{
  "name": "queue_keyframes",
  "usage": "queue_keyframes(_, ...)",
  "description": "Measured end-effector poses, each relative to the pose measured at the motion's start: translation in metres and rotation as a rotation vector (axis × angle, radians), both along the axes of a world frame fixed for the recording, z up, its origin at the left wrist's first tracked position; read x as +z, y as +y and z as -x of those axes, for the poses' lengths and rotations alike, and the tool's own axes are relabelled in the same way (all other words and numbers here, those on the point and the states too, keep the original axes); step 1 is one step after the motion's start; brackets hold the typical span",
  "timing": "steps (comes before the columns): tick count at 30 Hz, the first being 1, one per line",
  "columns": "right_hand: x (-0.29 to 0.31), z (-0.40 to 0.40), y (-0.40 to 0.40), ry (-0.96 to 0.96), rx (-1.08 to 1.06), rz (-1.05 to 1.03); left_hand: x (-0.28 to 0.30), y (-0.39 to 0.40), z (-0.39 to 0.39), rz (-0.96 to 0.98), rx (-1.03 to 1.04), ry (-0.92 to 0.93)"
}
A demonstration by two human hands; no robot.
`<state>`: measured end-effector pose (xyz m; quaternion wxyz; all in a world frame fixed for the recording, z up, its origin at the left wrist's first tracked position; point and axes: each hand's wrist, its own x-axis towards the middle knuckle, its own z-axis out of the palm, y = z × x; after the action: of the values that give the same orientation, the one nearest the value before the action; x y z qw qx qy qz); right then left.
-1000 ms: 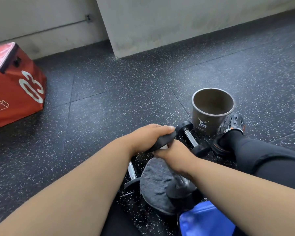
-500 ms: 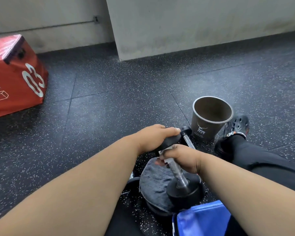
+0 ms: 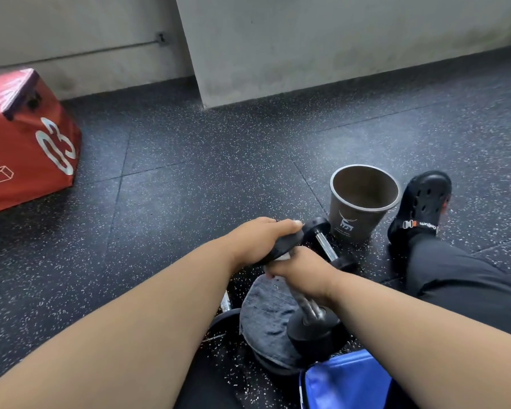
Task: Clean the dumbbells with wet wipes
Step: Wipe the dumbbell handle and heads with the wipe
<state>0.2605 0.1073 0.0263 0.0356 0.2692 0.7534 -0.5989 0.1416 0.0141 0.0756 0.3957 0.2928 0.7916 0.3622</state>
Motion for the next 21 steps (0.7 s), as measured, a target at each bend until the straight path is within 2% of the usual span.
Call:
queue_keyframes(5, -0.012, -0.003, 0.015, -0.106, 0.159, 0.203, -0.003, -0.001, 0.001, 0.001, 0.058, -0.042)
queue_keyframes(8, -0.017, -0.006, 0.019, -0.127, 0.18, 0.412, -0.004, 0.0, 0.003, -0.01, 0.057, -0.038)
queue_keyframes(10, -0.016, -0.004, 0.019, -0.086, 0.156, 0.469, 0.0, 0.0, 0.001, -0.019, 0.042, -0.046)
queue_keyframes(16, -0.017, 0.013, 0.011, 0.101, 0.013, 0.343, 0.003, 0.003, 0.0, -0.064, 0.007, -0.125)
queue_keyframes(21, -0.022, 0.007, 0.016, 0.006, 0.115, 0.173, -0.002, 0.004, 0.006, -0.019, -0.013, -0.115)
